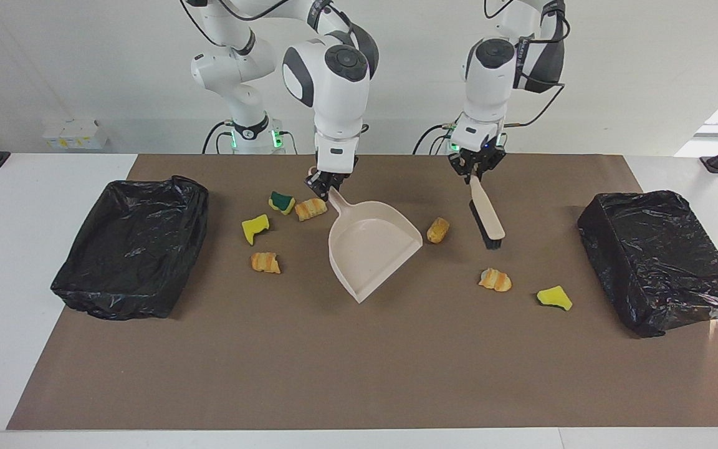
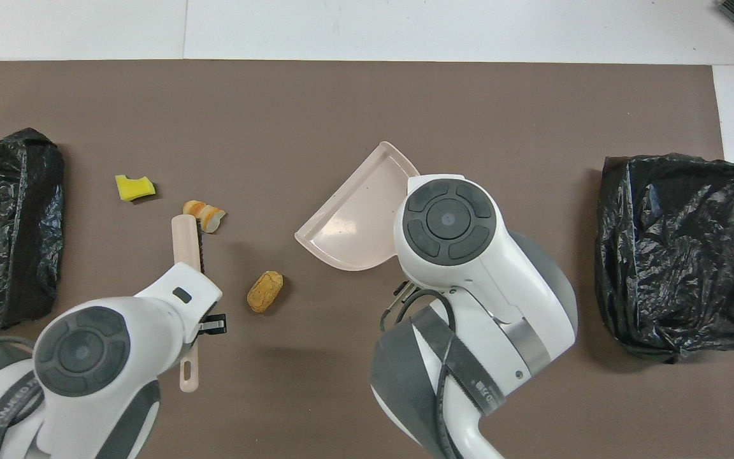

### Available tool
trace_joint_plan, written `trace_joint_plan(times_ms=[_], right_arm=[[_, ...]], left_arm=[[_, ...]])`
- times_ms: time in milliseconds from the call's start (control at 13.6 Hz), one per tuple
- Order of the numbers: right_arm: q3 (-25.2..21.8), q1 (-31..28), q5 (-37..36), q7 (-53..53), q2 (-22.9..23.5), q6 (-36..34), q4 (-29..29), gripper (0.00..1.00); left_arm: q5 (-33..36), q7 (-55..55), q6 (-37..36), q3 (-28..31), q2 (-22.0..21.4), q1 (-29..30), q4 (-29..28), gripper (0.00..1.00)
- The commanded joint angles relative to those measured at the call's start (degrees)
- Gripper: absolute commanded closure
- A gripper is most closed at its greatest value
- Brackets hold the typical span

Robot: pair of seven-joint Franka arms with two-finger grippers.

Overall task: Sweep and dump trash in bin
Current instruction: 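Lift the dustpan with the right gripper while the left gripper carries the brush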

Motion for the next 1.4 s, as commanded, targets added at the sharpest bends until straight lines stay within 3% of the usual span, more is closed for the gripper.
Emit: trace_joint_plan(times_ms=[0,295,516,664,959,1180,1327], right_arm=[[0.2,-1.2,-0.4,-3.6,-2.6,2.8,-6.1,1.0],[0.2,-1.7,-0.8,-10.5,-1.6,4.6,-6.9,1.0],[0.2,1.2,-0.8,-8.9,0.9,7.5,-6.8,1.0],[0.2,1.1,-0.9,-8.9,2.8,10.4,-6.1,1.0],[0.2,1.8,-1.3,-9.1,3.6,11.0,-5.2,1.0],[0.2,2.4,-1.3,-8.9,4.5,10.8,-4.9,1.0],[0.2,3.1,-1.2,-8.4,5.9,10.3,-2.9,1.0]], left_arm=[[1.0,9.6,3.3,-0.8,2.6,8.6,1.2,1.0],[1.8,22.0,6.4,-0.8,4.9,18.4,1.7,1.0],[5.1,29.2,8.0,-0.7,13.5,24.5,8.1,1.0],[8.1,29.3,11.6,-0.6,19.6,25.2,11.2,1.0],[10.3,33.1,16.6,-0.6,27.4,26.9,16.4,1.0],[10.4,37.2,16.7,-0.6,31.2,26.7,20.0,1.0],[10.8,37.1,15.8,-0.7,30.6,25.9,18.8,1.0]])
